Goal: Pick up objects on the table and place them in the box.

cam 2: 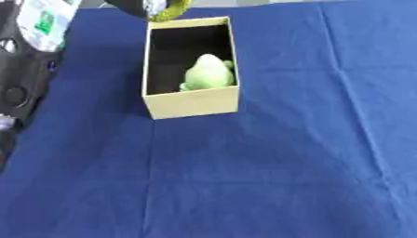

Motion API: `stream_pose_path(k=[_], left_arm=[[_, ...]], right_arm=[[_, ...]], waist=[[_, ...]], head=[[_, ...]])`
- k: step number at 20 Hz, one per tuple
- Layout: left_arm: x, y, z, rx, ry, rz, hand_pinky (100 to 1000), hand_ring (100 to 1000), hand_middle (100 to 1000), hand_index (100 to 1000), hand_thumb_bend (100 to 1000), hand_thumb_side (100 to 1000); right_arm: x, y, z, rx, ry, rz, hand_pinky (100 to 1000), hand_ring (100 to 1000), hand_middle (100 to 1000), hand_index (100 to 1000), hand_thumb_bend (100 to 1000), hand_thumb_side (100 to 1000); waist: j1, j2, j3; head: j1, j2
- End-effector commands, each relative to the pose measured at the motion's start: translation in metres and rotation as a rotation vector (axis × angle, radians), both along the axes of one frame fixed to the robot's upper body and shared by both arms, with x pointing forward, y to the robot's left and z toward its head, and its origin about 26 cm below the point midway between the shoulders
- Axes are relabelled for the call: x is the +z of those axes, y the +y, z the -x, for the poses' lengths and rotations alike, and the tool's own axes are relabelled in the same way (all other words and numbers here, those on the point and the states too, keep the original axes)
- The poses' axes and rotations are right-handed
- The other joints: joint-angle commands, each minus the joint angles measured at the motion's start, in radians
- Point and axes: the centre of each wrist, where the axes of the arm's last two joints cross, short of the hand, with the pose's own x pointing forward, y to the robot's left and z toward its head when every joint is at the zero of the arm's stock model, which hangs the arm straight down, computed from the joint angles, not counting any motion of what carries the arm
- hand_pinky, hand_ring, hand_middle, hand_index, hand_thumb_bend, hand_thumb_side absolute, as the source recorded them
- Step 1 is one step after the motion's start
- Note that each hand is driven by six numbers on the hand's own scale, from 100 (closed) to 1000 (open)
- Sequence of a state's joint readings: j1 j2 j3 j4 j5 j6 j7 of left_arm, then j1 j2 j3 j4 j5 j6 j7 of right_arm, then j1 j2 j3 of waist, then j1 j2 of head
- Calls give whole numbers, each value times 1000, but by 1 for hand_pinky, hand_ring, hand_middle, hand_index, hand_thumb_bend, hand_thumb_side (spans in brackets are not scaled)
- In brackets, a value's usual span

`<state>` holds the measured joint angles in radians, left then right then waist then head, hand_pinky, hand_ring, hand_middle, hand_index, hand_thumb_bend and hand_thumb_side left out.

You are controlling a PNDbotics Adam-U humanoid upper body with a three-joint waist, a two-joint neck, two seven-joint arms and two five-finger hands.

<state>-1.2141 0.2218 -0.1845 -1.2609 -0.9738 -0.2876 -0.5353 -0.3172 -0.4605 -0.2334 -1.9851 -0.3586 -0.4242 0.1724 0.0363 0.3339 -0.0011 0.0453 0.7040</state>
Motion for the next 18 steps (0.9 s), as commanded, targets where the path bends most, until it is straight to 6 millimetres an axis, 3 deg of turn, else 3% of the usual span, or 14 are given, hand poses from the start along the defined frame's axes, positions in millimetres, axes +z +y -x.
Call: stream_pose_path(k=[1, 6, 12, 15, 16, 17, 18], left_arm=[[-6, -8, -5, 3, 24, 19, 540, 515, 435, 601, 100, 100], [-44, -14, -25, 46, 109, -8, 543, 519, 444, 610, 100, 100], [-75, -18, -36, 75, 149, -59, 566, 537, 465, 633, 100, 100], [-85, -19, -39, 62, 165, -77, 678, 629, 559, 722, 100, 100], [-86, -19, -40, 53, 168, -81, 678, 629, 559, 722, 100, 100], [-88, -19, -40, 44, 170, -86, 770, 744, 683, 823, 117, 100], [-89, -18, -40, 36, 172, -91, 793, 775, 725, 854, 140, 100]], right_arm=[[9, 1, 2, 9, -24, 3, 901, 790, 525, 773, 100, 557], [10, 1, 2, 17, -30, 0, 900, 790, 525, 772, 100, 556], [12, 2, 1, 26, -41, 3, 900, 789, 524, 772, 100, 555], [11, 2, 2, 25, -39, 1, 900, 789, 524, 772, 100, 555], [11, 2, 2, 24, -39, 0, 900, 789, 524, 772, 100, 555], [11, 2, 2, 24, -39, 0, 900, 789, 524, 772, 100, 555], [11, 2, 2, 24, -38, -1, 900, 789, 524, 772, 100, 555]], waist=[[-3, -27, -5], [-6, -23, -7], [-12, -19, -5], [-13, -19, -5], [-13, -19, -5], [-14, -19, -5], [-14, -20, -5]], head=[[4, -3], [-6, 4], [-12, 16], [-13, 16], [-13, 16], [-14, 16], [-14, 16]])
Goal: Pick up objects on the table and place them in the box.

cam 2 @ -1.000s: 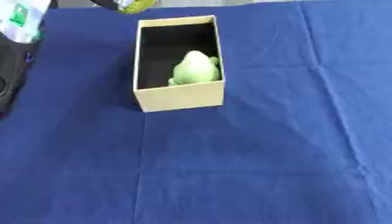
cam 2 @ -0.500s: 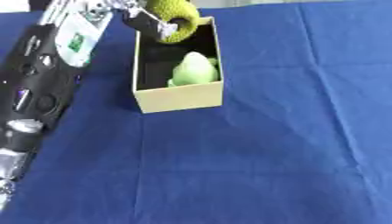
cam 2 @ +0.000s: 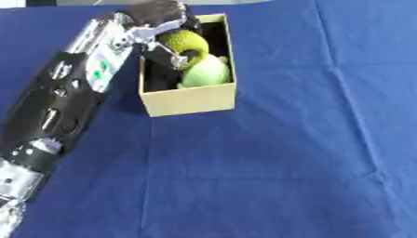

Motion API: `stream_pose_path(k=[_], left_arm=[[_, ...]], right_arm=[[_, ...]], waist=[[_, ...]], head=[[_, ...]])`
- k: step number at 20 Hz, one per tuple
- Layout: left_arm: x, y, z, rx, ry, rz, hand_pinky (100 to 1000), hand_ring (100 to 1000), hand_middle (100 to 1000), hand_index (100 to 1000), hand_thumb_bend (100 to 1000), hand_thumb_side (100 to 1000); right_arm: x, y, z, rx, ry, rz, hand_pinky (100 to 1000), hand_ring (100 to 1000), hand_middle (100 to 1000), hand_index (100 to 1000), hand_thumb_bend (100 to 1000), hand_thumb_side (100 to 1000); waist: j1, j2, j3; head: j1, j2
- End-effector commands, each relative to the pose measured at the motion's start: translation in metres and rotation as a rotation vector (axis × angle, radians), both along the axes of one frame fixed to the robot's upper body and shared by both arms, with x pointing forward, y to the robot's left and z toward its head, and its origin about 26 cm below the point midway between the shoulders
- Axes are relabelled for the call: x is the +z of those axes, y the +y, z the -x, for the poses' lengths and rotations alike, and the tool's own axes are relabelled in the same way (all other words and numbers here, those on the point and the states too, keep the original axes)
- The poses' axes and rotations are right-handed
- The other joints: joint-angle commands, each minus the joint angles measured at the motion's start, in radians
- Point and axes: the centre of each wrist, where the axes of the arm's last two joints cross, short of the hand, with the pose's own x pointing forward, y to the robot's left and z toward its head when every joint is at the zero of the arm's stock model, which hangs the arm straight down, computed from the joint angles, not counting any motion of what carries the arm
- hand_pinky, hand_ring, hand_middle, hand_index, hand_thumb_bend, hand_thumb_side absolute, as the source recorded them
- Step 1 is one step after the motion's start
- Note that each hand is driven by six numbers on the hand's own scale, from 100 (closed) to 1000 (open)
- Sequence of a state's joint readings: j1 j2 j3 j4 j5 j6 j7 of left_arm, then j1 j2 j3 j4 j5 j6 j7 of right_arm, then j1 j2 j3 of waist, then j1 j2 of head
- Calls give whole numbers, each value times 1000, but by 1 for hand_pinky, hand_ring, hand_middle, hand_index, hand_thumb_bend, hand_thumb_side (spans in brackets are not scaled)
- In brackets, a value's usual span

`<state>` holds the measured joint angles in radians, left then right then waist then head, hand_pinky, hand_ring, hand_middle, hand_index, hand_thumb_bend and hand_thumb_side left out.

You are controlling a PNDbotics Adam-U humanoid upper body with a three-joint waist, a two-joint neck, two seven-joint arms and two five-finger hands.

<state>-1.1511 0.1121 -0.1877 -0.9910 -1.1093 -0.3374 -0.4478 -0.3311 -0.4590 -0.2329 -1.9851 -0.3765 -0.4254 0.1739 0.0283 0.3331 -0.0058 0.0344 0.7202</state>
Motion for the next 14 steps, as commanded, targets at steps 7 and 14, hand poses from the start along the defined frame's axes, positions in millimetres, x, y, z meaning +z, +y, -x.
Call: stream_pose_path(k=[7, 14], left_arm=[[14, 3, 1, -7, -114, -8, 978, 974, 883, 949, 434, 342], [31, 7, 8, 16, -223, 121, 950, 956, 867, 936, 345, 366]], right_arm=[[5, 0, 3, 6, -14, 17, 901, 789, 521, 770, 100, 555], [4, 1, 3, 10, -4, 25, 902, 789, 520, 770, 100, 554]], waist=[[-5, -20, 2], [-5, -22, 4]], head=[[-5, -1], [-7, -2]])
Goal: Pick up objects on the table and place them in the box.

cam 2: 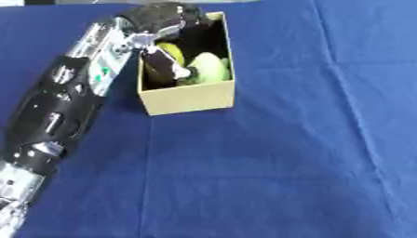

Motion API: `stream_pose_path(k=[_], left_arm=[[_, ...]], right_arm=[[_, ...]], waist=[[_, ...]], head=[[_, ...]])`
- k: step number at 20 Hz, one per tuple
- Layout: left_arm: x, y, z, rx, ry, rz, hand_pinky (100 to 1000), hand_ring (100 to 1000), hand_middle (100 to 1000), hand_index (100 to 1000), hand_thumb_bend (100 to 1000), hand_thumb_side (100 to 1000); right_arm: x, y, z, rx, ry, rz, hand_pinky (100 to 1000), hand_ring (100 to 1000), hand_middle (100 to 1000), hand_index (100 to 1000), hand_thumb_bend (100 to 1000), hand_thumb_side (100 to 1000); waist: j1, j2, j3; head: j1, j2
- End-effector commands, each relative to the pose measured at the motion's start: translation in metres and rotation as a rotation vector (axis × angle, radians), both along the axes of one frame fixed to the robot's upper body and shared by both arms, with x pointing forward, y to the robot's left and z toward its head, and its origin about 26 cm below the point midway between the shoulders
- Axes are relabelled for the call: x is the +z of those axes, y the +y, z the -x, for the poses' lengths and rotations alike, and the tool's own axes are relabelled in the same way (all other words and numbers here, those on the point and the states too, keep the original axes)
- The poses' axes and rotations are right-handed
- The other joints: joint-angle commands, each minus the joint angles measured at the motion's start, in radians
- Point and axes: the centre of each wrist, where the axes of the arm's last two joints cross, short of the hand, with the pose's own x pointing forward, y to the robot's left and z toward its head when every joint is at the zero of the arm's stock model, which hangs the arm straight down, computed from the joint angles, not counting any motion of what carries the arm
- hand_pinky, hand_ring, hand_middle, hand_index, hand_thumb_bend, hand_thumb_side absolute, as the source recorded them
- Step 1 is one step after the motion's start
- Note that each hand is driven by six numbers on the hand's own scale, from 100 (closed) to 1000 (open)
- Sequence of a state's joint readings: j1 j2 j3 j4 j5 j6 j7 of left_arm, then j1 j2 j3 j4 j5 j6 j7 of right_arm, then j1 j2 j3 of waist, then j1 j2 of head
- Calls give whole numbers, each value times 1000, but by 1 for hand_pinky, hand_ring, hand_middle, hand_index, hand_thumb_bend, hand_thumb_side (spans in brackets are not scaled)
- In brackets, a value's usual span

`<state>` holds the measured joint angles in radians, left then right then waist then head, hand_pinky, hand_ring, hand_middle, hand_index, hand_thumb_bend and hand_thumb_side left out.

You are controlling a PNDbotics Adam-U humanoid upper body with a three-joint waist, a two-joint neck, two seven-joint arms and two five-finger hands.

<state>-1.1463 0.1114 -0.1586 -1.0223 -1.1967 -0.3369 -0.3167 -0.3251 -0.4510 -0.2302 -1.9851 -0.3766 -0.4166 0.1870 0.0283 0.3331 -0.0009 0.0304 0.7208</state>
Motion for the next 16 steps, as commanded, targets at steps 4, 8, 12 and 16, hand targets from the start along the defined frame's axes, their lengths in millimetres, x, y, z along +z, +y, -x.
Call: stream_pose_path(k=[4, 8, 12, 16], left_arm=[[62, 9, 28, -41, -196, 217, 921, 924, 839, 913, 232, 259], [94, 20, 55, -95, -282, 383, 892, 891, 814, 889, 171, 219], [110, 31, 76, -115, -320, 498, 880, 880, 803, 880, 148, 214], [121, 76, 111, -226, -434, 773, 840, 836, 770, 869, 100, 288]], right_arm=[[7, -1, 3, 1, -21, 19, 902, 789, 521, 771, 100, 554], [8, -2, 4, -4, -28, 19, 900, 789, 523, 772, 100, 552], [8, -3, 4, -9, -36, 19, 899, 789, 523, 772, 100, 551], [15, -9, 6, -31, -76, 19, 893, 789, 532, 775, 100, 548]], waist=[[-6, -24, 3], [-8, -28, 9], [-9, -30, 13], [-9, -30, 29]], head=[[-4, 0], [-9, 2], [-13, 2], [-31, -2]])
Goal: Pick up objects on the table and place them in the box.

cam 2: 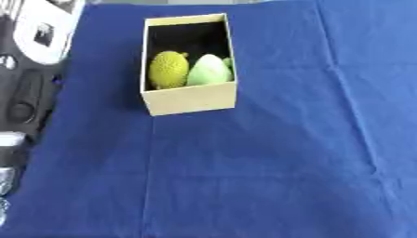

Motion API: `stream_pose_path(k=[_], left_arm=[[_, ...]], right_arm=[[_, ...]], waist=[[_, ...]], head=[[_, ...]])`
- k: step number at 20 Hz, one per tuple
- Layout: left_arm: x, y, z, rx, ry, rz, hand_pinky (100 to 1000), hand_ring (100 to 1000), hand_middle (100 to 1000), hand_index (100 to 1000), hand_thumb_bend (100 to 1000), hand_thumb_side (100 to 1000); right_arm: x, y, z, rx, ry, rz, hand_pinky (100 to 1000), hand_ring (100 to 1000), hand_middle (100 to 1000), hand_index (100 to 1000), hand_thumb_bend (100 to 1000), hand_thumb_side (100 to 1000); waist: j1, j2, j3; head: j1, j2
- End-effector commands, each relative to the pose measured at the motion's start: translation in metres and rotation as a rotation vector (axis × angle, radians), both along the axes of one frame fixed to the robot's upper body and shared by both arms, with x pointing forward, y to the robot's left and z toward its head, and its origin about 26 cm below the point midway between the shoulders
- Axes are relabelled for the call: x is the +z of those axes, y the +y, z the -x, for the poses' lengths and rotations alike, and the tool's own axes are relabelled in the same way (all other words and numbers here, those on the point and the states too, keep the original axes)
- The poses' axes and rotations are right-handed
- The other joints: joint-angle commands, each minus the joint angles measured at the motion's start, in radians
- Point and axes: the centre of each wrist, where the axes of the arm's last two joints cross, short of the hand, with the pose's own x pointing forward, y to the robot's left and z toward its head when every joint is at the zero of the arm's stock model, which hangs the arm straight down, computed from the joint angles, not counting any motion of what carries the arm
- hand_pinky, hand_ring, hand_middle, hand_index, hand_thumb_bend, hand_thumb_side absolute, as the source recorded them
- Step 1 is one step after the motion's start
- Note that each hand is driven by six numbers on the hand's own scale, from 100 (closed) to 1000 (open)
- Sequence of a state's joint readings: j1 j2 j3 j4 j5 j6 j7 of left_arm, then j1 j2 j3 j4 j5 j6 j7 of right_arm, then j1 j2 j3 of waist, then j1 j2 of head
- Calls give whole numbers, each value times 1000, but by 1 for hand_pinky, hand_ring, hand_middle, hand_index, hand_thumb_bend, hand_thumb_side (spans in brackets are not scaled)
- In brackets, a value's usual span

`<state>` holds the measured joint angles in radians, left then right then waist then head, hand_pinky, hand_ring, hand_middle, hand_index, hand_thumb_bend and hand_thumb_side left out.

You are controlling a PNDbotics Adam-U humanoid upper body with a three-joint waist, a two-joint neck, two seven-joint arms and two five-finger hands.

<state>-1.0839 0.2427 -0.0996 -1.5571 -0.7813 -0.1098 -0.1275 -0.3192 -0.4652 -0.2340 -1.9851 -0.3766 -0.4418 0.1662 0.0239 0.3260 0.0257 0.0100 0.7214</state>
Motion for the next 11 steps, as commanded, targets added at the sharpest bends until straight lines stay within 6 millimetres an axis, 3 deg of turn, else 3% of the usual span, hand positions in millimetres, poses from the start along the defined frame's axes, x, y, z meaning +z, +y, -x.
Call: stream_pose_path(k=[1, 2, 3, 4, 7, 11], left_arm=[[21, 39, 37, -100, -155, 210, 840, 836, 770, 869, 100, 288], [16, 47, 44, -135, -175, 274, 819, 817, 754, 852, 100, 360], [11, 56, 51, -170, -189, 342, 814, 811, 749, 849, 100, 538], [4, 63, 57, -201, -199, 411, 806, 804, 744, 843, 100, 389], [-14, 80, 74, -269, -220, 538, 805, 808, 751, 844, 100, 423], [-36, 97, 77, -336, -226, 622, 809, 811, 753, 846, 100, 491]], right_arm=[[15, -7, 5, -22, -62, 24, 893, 789, 532, 775, 100, 548], [17, -8, 5, -24, -78, 21, 890, 789, 537, 777, 100, 547], [19, -8, 5, -26, -90, 18, 890, 789, 538, 777, 100, 572], [21, -8, 5, -28, -104, 15, 888, 789, 540, 778, 100, 546], [25, -9, 6, -31, -135, 10, 887, 789, 542, 779, 100, 544], [28, -11, 6, -35, -170, 3, 886, 790, 547, 780, 100, 543]], waist=[[-4, -23, 5], [-6, -22, 7], [-8, -21, 8], [-12, -19, 9], [-21, -14, 11], [-32, -10, 17]], head=[[-12, -5], [-14, -10], [-16, -13], [-17, -16], [-20, -24], [-22, -33]])
